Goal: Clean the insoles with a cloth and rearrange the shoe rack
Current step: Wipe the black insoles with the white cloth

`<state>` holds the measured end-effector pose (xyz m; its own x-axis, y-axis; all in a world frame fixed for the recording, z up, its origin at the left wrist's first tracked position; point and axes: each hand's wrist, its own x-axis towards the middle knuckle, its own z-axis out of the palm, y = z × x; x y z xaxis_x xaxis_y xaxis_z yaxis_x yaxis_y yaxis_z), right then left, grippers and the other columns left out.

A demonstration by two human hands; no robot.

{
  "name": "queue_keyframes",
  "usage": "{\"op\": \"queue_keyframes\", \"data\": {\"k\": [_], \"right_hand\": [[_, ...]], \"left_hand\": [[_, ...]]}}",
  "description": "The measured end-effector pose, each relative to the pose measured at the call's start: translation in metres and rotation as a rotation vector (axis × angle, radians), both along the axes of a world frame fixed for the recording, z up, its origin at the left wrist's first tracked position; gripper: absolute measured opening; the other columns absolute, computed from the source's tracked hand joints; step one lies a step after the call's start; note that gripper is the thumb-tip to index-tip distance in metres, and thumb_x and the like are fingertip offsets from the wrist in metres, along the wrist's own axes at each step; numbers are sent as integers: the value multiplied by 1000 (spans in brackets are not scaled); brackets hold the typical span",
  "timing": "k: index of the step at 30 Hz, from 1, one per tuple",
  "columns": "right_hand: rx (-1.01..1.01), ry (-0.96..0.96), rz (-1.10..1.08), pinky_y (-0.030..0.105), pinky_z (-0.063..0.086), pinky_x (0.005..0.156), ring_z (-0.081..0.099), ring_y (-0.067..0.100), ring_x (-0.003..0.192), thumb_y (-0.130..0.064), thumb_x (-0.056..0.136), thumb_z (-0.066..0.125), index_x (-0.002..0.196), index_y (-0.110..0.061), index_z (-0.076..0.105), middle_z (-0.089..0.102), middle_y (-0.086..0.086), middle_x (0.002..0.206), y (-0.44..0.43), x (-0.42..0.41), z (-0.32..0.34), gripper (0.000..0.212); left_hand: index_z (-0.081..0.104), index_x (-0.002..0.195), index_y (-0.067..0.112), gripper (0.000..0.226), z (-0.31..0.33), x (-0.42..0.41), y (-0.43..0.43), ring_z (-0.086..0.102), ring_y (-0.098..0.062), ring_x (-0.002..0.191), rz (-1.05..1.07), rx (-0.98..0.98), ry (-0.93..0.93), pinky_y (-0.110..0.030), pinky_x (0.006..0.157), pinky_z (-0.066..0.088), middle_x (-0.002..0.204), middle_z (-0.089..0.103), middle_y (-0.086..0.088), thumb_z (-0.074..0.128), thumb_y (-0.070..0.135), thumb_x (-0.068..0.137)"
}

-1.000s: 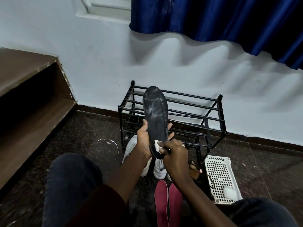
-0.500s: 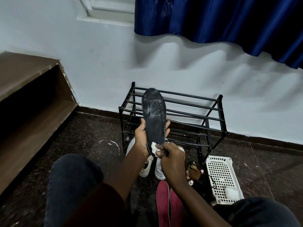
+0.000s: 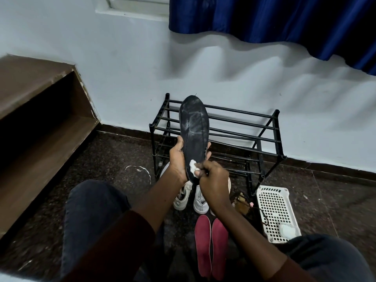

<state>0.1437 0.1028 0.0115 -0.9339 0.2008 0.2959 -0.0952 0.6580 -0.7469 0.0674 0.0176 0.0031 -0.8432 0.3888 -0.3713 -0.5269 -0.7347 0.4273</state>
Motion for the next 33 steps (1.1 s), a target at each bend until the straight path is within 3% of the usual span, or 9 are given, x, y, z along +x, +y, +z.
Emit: {"op": "queue_keyframes", "data": {"k": [2, 5, 9, 17, 19, 22, 24, 29, 33], "right_hand": [[18, 9, 21, 16, 29, 60, 55, 16, 71, 9, 72, 65, 79, -4, 72, 68, 9, 76, -1, 6, -2, 17], [77, -7, -18, 27, 35, 63, 56, 25, 76, 9, 71, 64, 80, -5, 72, 65, 10, 76, 5, -8, -4, 18], [184, 4, -112, 34, 39, 63, 54, 33, 80, 4, 77, 62, 85, -3, 69, 60, 16, 79, 15, -39, 2, 13], [22, -43, -144, 34, 46, 70, 59, 31, 81, 4, 76, 61, 86, -2, 69, 65, 16, 84, 22, -47, 1, 13], [0, -56, -120, 35, 48, 70, 60, 29, 80, 5, 76, 60, 84, -2, 69, 65, 14, 83, 17, -30, -3, 14], [-18, -64, -72, 27, 42, 65, 60, 23, 76, 7, 74, 61, 76, -2, 68, 67, 10, 81, 7, -4, -9, 12], [-24, -61, -66, 25, 38, 63, 60, 21, 76, 7, 73, 61, 74, -3, 68, 68, 8, 81, 5, 2, -11, 12], [-42, -50, -141, 34, 45, 69, 59, 27, 79, 3, 74, 64, 78, -6, 69, 65, 9, 80, 13, -28, -7, 11], [-55, -68, -192, 35, 46, 73, 60, 31, 84, -3, 75, 68, 84, -6, 71, 68, 12, 85, 19, -54, 3, 10]], "left_hand": [[59, 121, 6, 73, 0, 3, 0, 59, -28, 100, -16, -17, -13, -35, 78, 55, 117, 61, -17, 29, 65, 91], [70, 107, 6, 76, -2, 9, 2, 55, -23, 81, -88, -56, 8, -23, 53, 46, 103, 64, -13, 30, 68, 88], [76, 90, 6, 72, -6, 22, 11, 68, -24, 78, -70, -46, 18, -30, 68, 57, 91, 70, -13, 27, 58, 95], [77, 85, 4, 73, -3, 25, 15, 71, -25, 76, -22, 5, 47, -32, 67, 59, 88, 72, -15, 23, 53, 98], [75, 88, 3, 74, -4, 24, 15, 69, -25, 66, -11, -7, 24, -29, 56, 58, 83, 71, -16, 24, 54, 97], [72, 91, 4, 72, -7, 20, 14, 55, -19, 52, -2, -57, -2, -17, 39, 42, 74, 66, -12, 24, 58, 95], [76, 84, 7, 74, -9, 20, 15, 54, -18, 55, -2, -85, -3, -17, 41, 38, 78, 67, -10, 25, 59, 94], [76, 88, 6, 76, -4, 25, 15, 63, -23, 75, -21, -51, 24, -28, 63, 55, 93, 65, -13, 23, 59, 94], [77, 86, 7, 76, -5, 27, 14, 71, -25, 79, -37, -63, 32, -31, 69, 59, 90, 72, -14, 22, 58, 96]]}}
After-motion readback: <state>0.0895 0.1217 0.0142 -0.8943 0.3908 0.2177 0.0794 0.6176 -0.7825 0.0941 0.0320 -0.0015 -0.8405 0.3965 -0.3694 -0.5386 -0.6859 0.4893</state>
